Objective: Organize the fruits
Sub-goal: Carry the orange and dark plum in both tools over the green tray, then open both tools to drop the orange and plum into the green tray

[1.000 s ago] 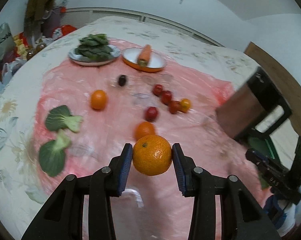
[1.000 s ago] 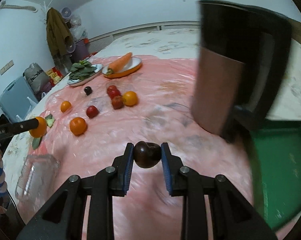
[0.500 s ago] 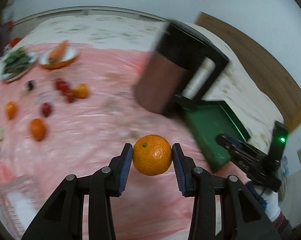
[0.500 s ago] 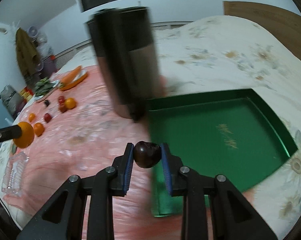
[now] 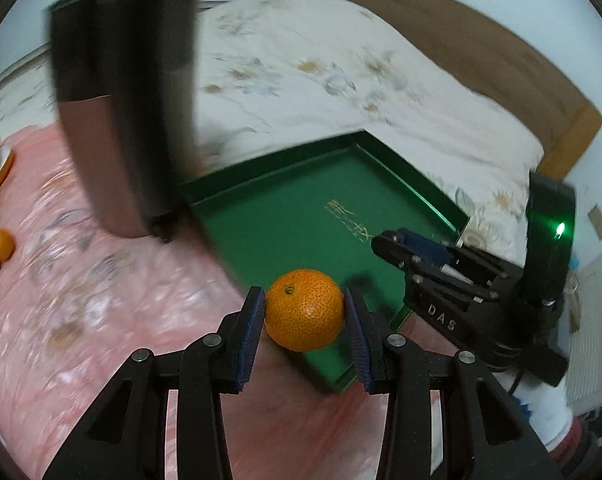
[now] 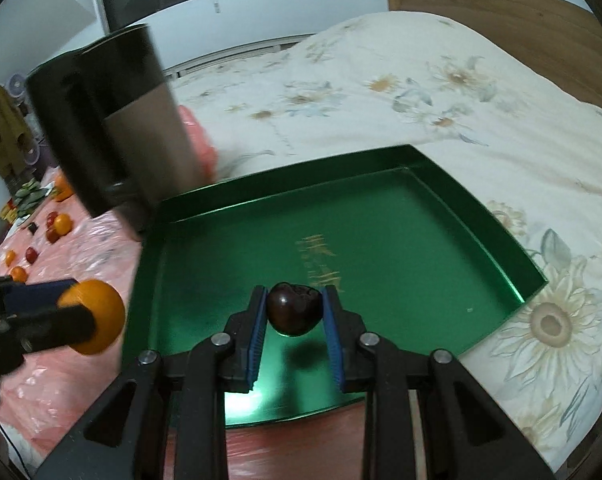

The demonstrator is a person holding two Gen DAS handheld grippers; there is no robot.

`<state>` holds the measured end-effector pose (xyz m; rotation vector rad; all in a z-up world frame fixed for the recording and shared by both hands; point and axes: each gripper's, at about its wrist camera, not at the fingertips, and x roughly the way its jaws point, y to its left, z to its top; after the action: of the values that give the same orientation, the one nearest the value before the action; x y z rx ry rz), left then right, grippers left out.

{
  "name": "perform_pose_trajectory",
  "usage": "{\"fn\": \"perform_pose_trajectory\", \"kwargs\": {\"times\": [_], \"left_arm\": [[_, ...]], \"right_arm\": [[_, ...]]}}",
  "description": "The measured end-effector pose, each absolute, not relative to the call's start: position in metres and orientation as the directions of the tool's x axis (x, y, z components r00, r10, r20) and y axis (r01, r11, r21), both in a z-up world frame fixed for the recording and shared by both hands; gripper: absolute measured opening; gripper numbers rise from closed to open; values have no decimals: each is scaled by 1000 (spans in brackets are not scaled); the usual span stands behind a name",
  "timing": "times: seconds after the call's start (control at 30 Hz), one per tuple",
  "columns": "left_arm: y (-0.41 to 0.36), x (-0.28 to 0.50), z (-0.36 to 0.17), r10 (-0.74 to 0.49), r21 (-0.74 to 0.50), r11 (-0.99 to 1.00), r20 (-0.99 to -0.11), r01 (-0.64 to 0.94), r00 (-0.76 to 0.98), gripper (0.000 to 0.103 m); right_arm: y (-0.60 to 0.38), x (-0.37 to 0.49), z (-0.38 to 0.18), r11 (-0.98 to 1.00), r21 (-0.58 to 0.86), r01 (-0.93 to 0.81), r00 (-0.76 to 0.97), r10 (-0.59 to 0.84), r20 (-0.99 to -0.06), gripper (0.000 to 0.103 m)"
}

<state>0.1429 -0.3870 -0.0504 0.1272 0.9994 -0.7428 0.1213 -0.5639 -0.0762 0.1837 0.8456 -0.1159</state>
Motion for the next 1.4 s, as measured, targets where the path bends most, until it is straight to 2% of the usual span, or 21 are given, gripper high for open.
{"fn": "perform_pose_trajectory", "kwargs": {"times": [0.37, 0.6, 0.63, 0.67, 0.77, 0.83, 1.4], "left_arm": [[-432, 138, -85, -422, -119, 722, -856, 681, 299, 37], [-434, 139, -88, -420, -121, 721, -860, 682, 291, 39], [-434, 140, -88, -418, -122, 725, -860, 678, 293, 42], [-433, 140, -86, -426, -130, 727, -856, 675, 294, 49], [-429, 138, -78, -432, -115, 729, -842, 675, 323, 55], [-426, 135, -73, -439, -115, 725, -837, 679, 326, 55], [-363, 97, -28, -474, -115, 756, -776, 645, 416, 56]], "right_arm": [[-590, 129, -91, 971, 90, 221, 629, -71, -774, 10], [-591, 130, -99, 969, 75, 234, 600, -83, -796, 11], [-591, 130, -99, 970, 75, 233, 599, -82, -797, 12], [-590, 130, -99, 970, 76, 233, 600, -81, -796, 14], [-591, 127, -96, 968, 73, 238, 602, -88, -794, 57], [-592, 125, -94, 967, 79, 244, 606, -89, -791, 66], [-572, 82, -40, 960, 132, 249, 693, -81, -717, 70]]}}
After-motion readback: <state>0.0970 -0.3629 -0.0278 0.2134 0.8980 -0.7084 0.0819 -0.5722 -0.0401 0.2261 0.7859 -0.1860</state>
